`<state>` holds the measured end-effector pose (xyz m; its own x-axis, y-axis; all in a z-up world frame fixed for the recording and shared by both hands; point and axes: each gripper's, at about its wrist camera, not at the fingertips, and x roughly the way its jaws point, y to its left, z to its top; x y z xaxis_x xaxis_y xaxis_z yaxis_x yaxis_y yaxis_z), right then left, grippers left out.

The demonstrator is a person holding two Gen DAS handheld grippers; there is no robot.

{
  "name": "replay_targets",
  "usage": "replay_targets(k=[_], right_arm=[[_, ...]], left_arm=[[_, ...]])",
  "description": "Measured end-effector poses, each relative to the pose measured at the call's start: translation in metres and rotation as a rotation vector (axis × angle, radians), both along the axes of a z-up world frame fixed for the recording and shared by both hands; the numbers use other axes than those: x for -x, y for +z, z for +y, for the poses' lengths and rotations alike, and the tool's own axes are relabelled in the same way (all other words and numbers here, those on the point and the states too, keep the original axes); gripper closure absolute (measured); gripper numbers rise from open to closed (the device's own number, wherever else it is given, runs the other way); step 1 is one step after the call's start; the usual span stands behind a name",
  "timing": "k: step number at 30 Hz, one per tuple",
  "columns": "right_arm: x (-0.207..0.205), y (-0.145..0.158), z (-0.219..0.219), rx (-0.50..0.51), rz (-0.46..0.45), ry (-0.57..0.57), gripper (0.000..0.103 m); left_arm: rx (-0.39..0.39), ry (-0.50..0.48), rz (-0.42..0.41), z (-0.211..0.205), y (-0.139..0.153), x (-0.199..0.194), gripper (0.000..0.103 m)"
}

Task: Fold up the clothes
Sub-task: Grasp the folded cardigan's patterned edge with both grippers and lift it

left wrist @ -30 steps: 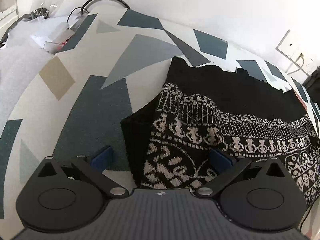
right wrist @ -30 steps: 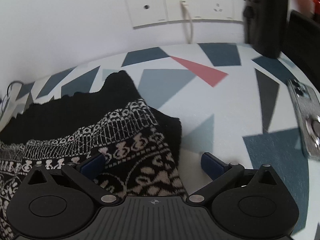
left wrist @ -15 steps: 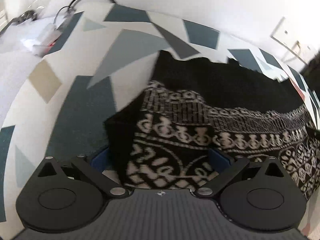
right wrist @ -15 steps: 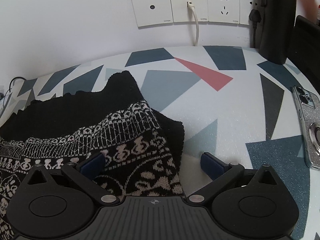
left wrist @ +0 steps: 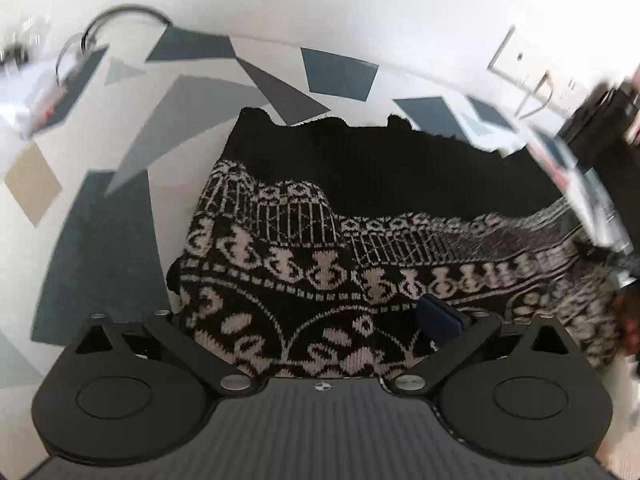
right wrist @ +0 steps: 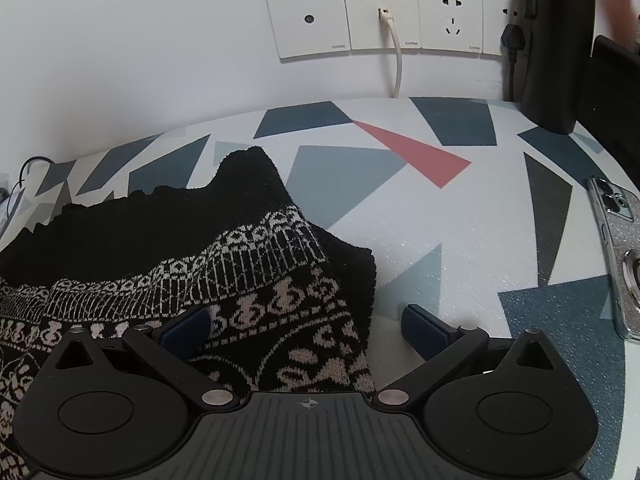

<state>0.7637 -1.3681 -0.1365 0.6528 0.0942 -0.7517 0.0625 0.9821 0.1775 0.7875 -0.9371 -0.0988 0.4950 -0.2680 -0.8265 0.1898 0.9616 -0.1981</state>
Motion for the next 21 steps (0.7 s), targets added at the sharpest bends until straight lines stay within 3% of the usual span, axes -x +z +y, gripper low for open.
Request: replay_targets(k=[2,5,8,14,17,19,21], right_arm=[[0.0,0.0,0.002,0.0,-0.005,-0.001,0.001],[0.0,0.0,0.015,-0.009,-0.007,0.043,0.001],[0.0,0.001,0.03,-0.015,-0.008,0.088,0.004],[0.0,0.003,0.025,-0.041,0.008,0.068,0.004],[0.005,0.001,0.029,-0.017,-0.004,0.076,0.007],[0.007,0.002,0.032,-0.025,-0.015,0.09,0.02],[0.009,0.005,0.034,-0.075,-0.017,0.127,0.06]], left_arm=[[-0.076,-0.014,-0.003,-0.013,-0.002,-0.001,0.0],[-0.05,0.022,0.054,-0.012,0.002,-0.007,0.003],[-0.053,0.035,0.051,-0.013,0.004,-0.001,0.007],[-0.07,0.051,0.04,-0.016,0.001,-0.001,0.0],[-0.068,0.055,0.042,-0.017,0.007,0.003,0.006],[-0.064,0.056,0.048,-0.018,0.011,0.005,0.023],[-0.065,0.056,0.051,-0.019,0.017,0.009,0.051]])
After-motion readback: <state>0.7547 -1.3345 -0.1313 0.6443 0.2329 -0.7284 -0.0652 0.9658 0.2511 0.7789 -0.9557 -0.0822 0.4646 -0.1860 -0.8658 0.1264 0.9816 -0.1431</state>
